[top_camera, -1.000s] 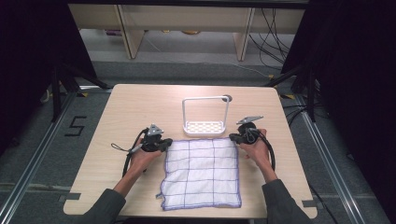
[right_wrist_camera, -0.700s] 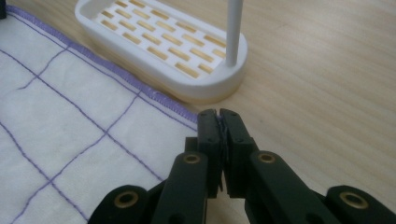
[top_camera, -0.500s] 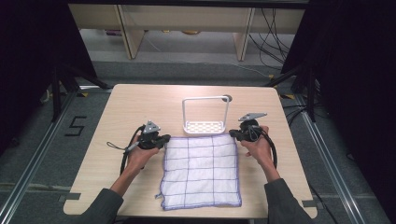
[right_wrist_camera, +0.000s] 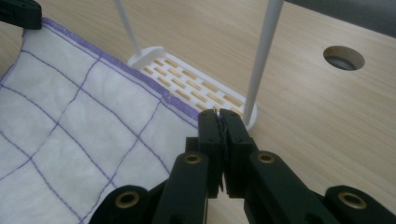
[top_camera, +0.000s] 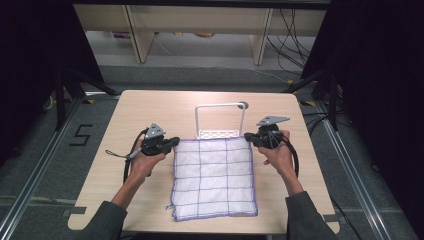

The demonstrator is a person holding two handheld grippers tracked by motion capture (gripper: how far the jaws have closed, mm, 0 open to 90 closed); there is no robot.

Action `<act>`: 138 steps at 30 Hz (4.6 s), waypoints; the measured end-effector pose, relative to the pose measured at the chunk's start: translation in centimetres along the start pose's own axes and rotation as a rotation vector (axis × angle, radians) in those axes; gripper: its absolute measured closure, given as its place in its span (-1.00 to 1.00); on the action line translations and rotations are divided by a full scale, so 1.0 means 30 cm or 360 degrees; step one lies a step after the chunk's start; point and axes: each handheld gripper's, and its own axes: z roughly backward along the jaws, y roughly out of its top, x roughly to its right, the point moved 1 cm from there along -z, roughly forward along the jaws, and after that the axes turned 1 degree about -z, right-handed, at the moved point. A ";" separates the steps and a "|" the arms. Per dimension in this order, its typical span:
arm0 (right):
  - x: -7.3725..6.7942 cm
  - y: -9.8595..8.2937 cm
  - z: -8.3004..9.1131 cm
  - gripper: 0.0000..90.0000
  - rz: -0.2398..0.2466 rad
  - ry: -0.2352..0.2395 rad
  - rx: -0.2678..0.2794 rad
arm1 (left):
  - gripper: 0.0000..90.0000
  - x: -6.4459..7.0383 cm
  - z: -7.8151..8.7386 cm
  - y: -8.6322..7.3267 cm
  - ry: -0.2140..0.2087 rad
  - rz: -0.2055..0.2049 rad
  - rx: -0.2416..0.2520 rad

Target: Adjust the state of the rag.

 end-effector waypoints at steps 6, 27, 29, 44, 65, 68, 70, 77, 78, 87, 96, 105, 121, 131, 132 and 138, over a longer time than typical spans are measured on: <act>-0.052 -0.011 0.088 0.96 0.0049 0.0032 0.0045 | 0.95 0.044 0.075 0.005 -0.0072 -0.0032 0.0038; -0.232 -0.228 0.243 0.96 0.0171 0.0200 0.0022 | 0.95 0.240 0.304 -0.208 -0.0272 -0.0136 -0.0024; -0.244 -0.255 0.253 0.96 0.0202 0.0210 0.0013 | 0.95 0.258 0.311 -0.226 -0.0290 -0.0153 -0.0029; -0.296 -0.359 0.275 0.95 0.0234 0.0275 -0.0087 | 0.94 0.340 0.350 -0.309 -0.0350 -0.0294 -0.0145; -0.284 -0.395 0.327 0.16 -0.0006 0.0192 -0.0054 | 0.10 0.295 0.368 -0.293 -0.0330 -0.0030 -0.0096; -0.294 -0.396 0.307 0.10 -0.0082 0.0119 -0.0127 | 0.05 0.256 0.336 -0.255 -0.0265 -0.0034 -0.0094; -0.295 -0.403 0.282 0.07 -0.0025 0.0086 -0.0197 | -0.01 0.232 0.304 -0.236 -0.0240 -0.0023 -0.0142; -0.315 -0.423 0.261 0.00 -0.0075 0.0078 -0.0318 | -0.07 0.178 0.201 -0.225 -0.0194 -0.0001 -0.0256; -0.314 -0.428 0.255 0.00 -0.0044 0.0062 -0.0280 | -0.07 0.177 0.191 -0.224 -0.0197 0.0005 -0.0248; -0.345 -0.459 0.220 -0.01 0.0014 -0.0038 -0.0483 | -0.02 0.169 0.145 -0.246 -0.0194 -0.0055 -0.0383; -0.340 -0.460 0.222 -0.01 -0.0013 -0.0037 -0.0473 | 0.03 0.181 0.131 -0.269 -0.0170 -0.0184 -0.0463; -0.368 -0.464 0.216 0.01 -0.0056 -0.0047 -0.0492 | 0.40 0.195 0.133 -0.268 -0.0245 -0.0226 -0.0461; -0.331 -0.455 0.206 0.91 0.0025 0.0171 -0.0447 | 0.85 0.237 0.186 -0.285 -0.0255 -0.0332 -0.0487; -0.163 -0.285 0.078 0.92 0.0156 0.0164 -0.0574 | 0.85 0.351 0.242 -0.306 -0.0373 -0.0359 -0.0454; -0.151 -0.262 0.057 0.92 0.0178 0.0150 -0.0583 | 0.85 0.365 0.244 -0.305 -0.0383 -0.0394 -0.0454; -0.116 -0.140 -0.072 0.92 0.0279 0.0097 -0.0585 | 0.85 0.487 0.236 -0.308 -0.0541 -0.0455 -0.0425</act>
